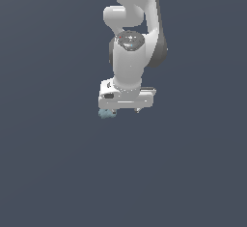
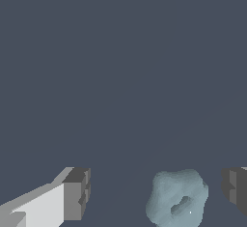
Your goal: Pick up the object and move it to a goal position.
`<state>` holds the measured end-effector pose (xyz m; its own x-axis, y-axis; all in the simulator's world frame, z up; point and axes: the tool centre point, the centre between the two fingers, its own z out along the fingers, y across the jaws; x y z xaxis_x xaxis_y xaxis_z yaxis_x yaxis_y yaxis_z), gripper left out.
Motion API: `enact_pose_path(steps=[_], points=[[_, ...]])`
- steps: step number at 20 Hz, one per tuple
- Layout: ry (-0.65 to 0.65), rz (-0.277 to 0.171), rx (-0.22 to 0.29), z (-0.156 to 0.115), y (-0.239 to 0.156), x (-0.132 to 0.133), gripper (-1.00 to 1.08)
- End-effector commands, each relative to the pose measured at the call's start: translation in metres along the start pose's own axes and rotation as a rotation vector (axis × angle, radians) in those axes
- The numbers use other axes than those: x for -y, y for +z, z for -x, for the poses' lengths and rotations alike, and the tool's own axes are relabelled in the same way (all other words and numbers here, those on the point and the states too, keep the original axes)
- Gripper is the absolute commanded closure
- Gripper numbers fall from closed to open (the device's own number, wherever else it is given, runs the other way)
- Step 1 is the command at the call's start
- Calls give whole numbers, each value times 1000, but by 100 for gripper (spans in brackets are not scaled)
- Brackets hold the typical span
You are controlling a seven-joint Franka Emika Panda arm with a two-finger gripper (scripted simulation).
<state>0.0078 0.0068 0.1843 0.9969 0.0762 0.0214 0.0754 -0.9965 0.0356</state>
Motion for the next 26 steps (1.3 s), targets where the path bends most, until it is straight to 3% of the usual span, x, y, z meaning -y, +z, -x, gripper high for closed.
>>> enact_pose_path(steps=[1,13,26], points=[[0,0,0,0,0,0,-100],[24,-12,-7,1,-1,-9,-100],[-77,-29,22,26,27,-35,-100]])
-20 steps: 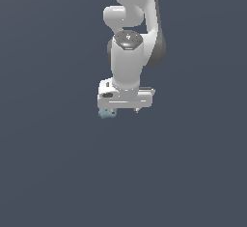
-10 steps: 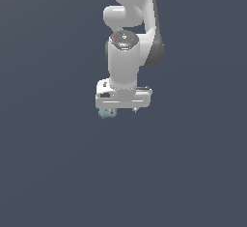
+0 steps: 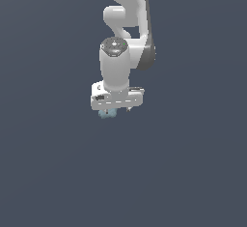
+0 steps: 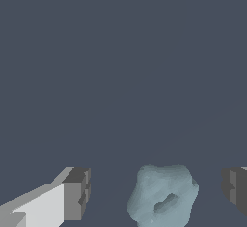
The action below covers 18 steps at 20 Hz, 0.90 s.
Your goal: Pick up the object and move it to a goal position.
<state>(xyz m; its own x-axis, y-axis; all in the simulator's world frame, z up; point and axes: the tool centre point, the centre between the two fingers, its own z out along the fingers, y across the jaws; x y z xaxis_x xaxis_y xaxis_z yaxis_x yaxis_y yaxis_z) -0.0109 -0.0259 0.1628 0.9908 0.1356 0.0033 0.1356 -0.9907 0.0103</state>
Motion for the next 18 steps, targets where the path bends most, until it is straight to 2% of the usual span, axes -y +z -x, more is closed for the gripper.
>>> enact_pose_path(steps=[1,18], points=[[-31,-6,9,9,8,-8,-100],[-293,-76,67,92,74,-59,-100]])
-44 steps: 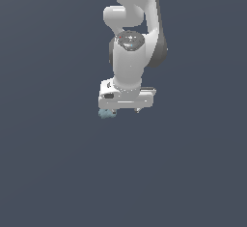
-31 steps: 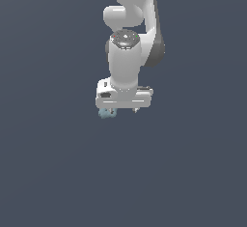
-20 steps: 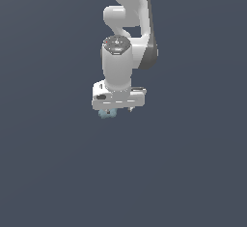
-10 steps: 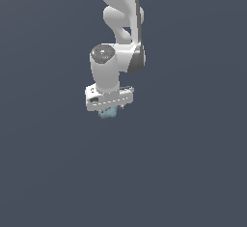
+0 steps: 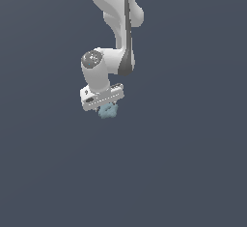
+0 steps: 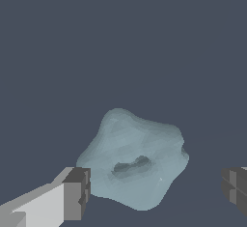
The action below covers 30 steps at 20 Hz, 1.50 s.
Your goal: Pick up the object and move it to a goal position.
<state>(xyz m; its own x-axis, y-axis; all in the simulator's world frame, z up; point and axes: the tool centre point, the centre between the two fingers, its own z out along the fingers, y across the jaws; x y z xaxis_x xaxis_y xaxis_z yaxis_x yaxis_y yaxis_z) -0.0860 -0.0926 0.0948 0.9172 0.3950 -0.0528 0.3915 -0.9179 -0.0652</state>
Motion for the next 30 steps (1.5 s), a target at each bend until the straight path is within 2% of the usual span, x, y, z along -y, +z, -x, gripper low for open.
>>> enact_pose_path(steps=[1,8,14,24,30], points=[[-40,-12,6,14,9,-3,-100],[-126,-39,16,46,29,-7,-100],[-168,-53,20,62,39,-8,-100],[-179,-57,21,67,44,-9,-100],[-181,-58,21,68,64,-7,-100]])
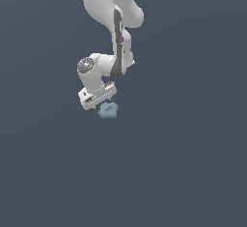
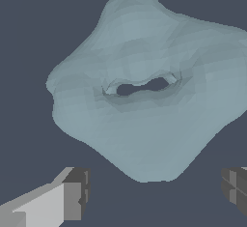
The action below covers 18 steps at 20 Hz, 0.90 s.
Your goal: Pick up the object and move it to a goal position.
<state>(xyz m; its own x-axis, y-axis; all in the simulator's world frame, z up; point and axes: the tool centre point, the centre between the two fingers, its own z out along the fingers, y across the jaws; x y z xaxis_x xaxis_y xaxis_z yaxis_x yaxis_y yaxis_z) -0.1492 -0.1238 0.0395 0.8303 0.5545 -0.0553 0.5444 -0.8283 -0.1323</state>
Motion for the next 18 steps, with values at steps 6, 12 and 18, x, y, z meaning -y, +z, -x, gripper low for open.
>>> enact_pose_path(steps=[6,12,18], points=[[-1,0,0,1,13,1,108],[-1,0,0,1,13,1,108],[-1,0,0,1,12,1,108]])
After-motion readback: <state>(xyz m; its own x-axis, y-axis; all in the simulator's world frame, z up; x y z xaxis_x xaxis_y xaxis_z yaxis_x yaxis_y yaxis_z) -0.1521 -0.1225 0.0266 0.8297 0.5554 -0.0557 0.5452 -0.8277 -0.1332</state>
